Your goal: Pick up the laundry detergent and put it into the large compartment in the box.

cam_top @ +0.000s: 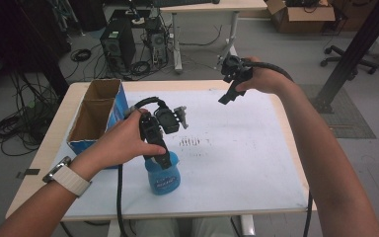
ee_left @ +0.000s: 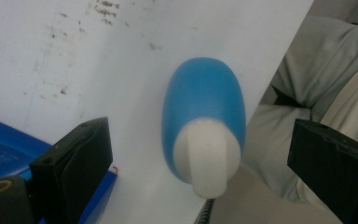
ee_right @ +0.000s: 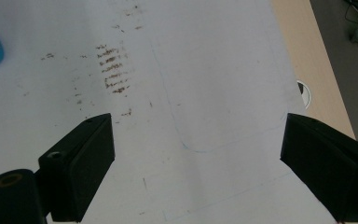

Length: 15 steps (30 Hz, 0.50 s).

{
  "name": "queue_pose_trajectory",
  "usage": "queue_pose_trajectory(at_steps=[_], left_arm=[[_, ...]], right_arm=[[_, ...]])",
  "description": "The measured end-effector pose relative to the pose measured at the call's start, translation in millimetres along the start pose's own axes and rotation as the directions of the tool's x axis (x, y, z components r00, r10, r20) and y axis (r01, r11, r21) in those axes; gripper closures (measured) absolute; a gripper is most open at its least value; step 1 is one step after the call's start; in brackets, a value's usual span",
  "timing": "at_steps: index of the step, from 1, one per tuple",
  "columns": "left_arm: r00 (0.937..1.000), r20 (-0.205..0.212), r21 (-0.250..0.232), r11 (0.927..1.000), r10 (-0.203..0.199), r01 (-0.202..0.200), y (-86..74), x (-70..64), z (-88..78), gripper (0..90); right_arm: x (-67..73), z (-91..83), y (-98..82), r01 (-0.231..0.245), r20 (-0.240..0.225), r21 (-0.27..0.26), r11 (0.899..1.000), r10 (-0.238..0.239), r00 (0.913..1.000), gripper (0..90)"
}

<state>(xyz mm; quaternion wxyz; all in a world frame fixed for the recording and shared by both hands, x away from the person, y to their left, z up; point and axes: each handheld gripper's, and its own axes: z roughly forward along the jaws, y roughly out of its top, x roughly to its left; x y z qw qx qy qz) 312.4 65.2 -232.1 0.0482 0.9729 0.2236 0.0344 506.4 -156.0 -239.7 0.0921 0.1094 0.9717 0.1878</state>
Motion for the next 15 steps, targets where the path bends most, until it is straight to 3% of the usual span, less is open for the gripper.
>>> queue_pose_trajectory(at_steps=[15], left_arm=[[1.0000,-0.004,0.013,0.9999,-0.004,0.004,-2.1,-2.0,16.9,6.7]], right_arm=[[0.5,0.5,1.0,0.002,0.002,-0.001,1.000,-0.002,1.0000,9.8]])
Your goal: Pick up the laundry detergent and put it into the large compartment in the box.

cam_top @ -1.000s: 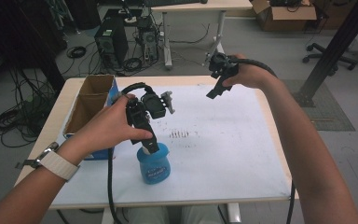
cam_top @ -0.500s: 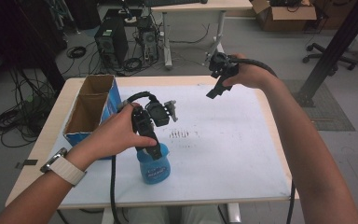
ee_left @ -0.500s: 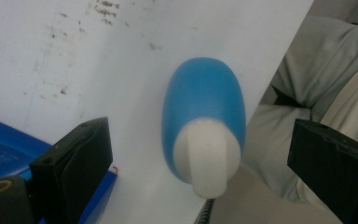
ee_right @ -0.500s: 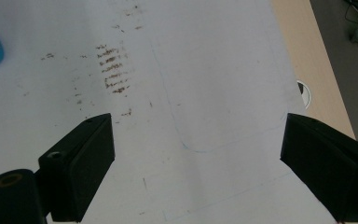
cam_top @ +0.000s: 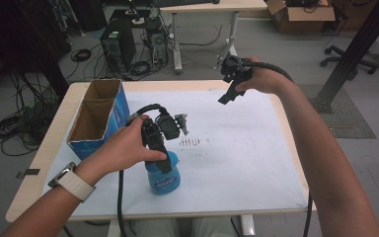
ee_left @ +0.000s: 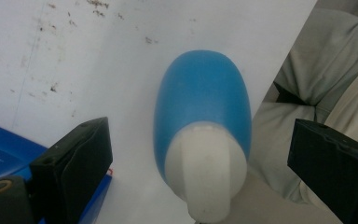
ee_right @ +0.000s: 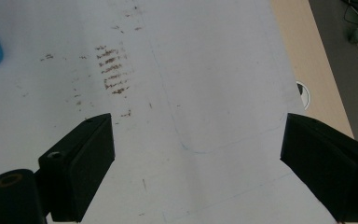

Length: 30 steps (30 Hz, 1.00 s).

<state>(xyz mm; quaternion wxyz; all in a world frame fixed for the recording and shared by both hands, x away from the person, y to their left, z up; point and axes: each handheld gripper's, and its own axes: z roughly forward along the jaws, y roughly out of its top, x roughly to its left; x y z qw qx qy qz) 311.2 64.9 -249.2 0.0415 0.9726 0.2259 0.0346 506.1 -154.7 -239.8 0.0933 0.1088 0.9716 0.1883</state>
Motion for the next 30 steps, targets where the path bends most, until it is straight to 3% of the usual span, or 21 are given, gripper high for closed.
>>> queue_pose_trajectory(at_steps=[30], left_arm=[[0.9999,0.011,0.026,0.9996,0.008,-0.008,-1.4,-0.6,31.4,8.6]], right_arm=[[2.0,1.4,1.4,0.003,0.000,0.000,1.000,-0.003,1.0000,9.8]])
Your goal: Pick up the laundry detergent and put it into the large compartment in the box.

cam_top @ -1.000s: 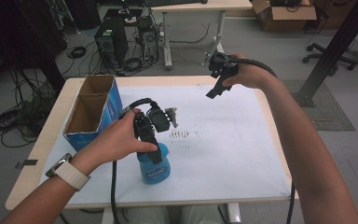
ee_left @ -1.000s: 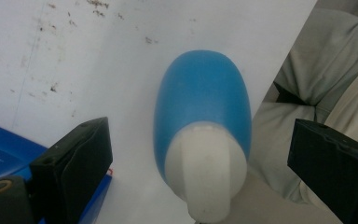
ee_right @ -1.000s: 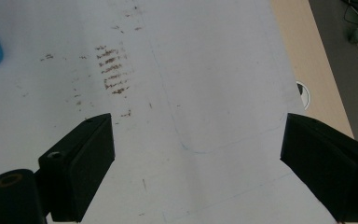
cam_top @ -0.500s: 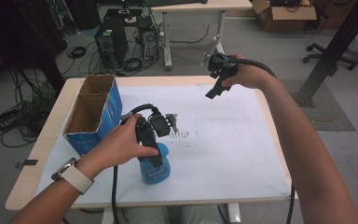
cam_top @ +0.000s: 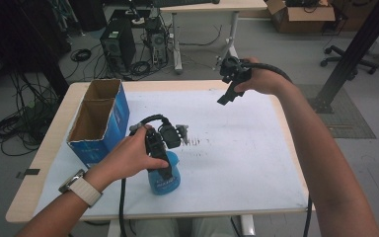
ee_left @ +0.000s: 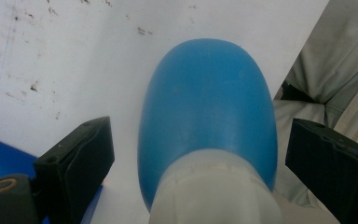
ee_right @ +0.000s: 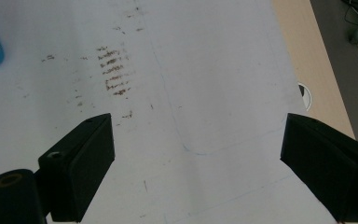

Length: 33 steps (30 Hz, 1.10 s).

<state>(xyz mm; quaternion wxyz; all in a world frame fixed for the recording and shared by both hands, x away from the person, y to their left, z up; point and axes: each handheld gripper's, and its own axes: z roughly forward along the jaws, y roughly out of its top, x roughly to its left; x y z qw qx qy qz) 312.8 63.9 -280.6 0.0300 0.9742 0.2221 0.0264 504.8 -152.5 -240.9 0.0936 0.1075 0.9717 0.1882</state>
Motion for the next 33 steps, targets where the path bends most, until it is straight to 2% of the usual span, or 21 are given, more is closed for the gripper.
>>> queue_pose_trajectory(at_steps=[33], left_arm=[[0.9999,0.015,0.003,1.0000,-0.003,0.003,-1.1,2.7,8.4,26.1]], right_arm=[[0.8,-1.2,-0.5,-0.004,0.007,-0.004,1.000,0.004,1.0000,9.8]])
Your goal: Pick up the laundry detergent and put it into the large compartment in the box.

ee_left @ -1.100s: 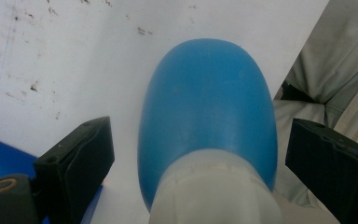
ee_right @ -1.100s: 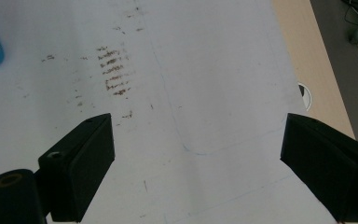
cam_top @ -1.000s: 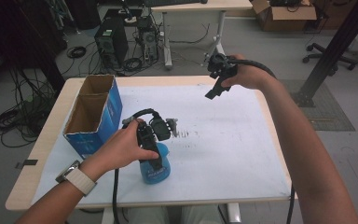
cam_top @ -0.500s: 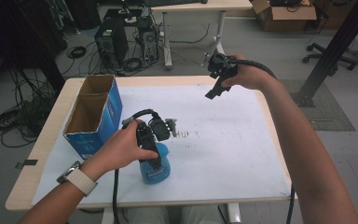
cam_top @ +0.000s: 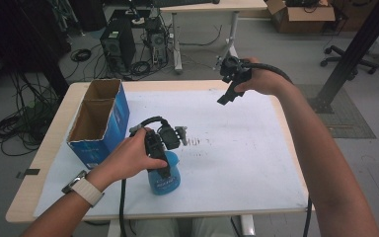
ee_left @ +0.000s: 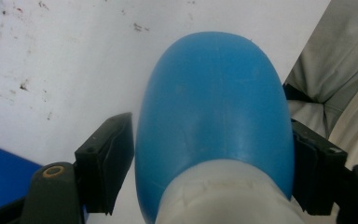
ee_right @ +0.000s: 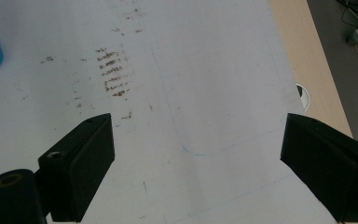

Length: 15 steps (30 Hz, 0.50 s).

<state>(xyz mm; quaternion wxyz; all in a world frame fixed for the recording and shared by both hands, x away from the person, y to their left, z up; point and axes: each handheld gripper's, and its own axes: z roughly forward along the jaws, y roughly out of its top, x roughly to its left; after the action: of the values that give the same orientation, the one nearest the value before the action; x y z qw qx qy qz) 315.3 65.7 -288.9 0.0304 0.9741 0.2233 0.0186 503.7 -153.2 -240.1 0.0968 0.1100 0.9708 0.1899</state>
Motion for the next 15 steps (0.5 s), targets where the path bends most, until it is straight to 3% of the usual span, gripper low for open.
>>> queue_pose_trajectory(at_steps=[15], left_arm=[[0.9999,0.007,0.002,1.0000,0.008,-0.008,-0.2,-0.7,1.5,36.7]], right_arm=[[-0.1,-1.1,-1.4,-0.004,0.004,0.001,1.000,0.004,1.0000,9.8]])
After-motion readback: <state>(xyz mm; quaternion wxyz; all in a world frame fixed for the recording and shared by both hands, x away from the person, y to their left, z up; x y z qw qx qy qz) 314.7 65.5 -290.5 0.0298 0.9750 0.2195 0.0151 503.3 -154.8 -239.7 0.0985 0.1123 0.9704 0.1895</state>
